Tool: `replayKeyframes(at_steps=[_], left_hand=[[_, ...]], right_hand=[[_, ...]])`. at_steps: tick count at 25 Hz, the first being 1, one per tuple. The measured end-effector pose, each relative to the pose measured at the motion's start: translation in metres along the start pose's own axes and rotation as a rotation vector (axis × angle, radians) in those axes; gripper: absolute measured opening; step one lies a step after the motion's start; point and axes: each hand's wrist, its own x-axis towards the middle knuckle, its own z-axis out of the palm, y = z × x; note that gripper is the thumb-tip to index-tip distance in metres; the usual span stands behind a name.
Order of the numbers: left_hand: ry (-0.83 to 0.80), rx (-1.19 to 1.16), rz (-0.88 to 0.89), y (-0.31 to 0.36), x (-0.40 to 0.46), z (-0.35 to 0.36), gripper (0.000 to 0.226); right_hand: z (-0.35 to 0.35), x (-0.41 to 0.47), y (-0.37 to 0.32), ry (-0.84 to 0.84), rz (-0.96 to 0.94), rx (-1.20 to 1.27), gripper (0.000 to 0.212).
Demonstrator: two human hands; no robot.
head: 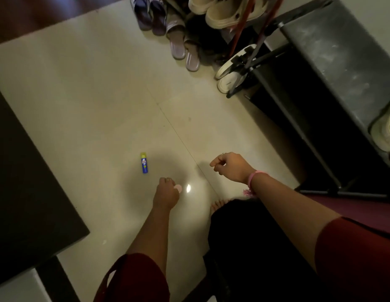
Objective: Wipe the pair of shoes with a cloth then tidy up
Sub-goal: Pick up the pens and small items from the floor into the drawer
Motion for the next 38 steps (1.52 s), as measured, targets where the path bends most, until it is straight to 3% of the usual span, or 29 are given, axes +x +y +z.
replayKeyframes(at_steps=[4, 6, 15, 19, 23, 26, 28, 31, 35, 38], left_hand=[[-0.282, 0.306, 0.049, -0.018, 0.008, 0.046, 0.050], [-0.349, 0.438, 0.064, -0.026, 0.012, 0.062, 0.048], [-0.325, 0.482, 0.066, -0.031, 0.045, 0.084, 0.047], [-0.315, 0.359, 0.013, -0.027, 0.049, 0.093, 0.050], [-0.173, 0.236, 0.074, -0.016, 0.042, 0.094, 0.043], [-0.047, -0.048, 0.199, 0.014, 0.029, 0.074, 0.036], [0.032, -0.209, 0.304, 0.034, 0.012, 0.049, 0.034], [0.027, -0.315, 0.433, 0.055, -0.016, 0.020, 0.035], [-0.058, -0.460, 0.610, 0.066, -0.034, -0.005, 0.021], [0.064, -0.720, 0.400, 0.042, -0.020, -0.012, 0.015]], right_hand=[[0.026, 0.022, 0.020, -0.052, 0.015, 0.013, 0.024], [0.037, 0.029, 0.030, -0.087, 0.028, 0.014, 0.023], [0.068, 0.044, 0.059, -0.174, 0.090, 0.011, 0.023], [0.071, 0.047, 0.066, -0.162, 0.114, 0.082, 0.020], [0.072, 0.046, 0.071, -0.120, 0.232, 0.315, 0.018], [0.073, 0.044, 0.066, -0.044, 0.291, 0.404, 0.022], [0.068, 0.041, 0.060, -0.010, 0.321, 0.477, 0.037], [0.054, 0.033, 0.043, -0.117, 0.335, 0.834, 0.050], [0.037, 0.028, 0.028, -0.079, 0.243, 0.893, 0.019], [0.025, 0.030, 0.025, -0.007, 0.242, 0.891, 0.012]])
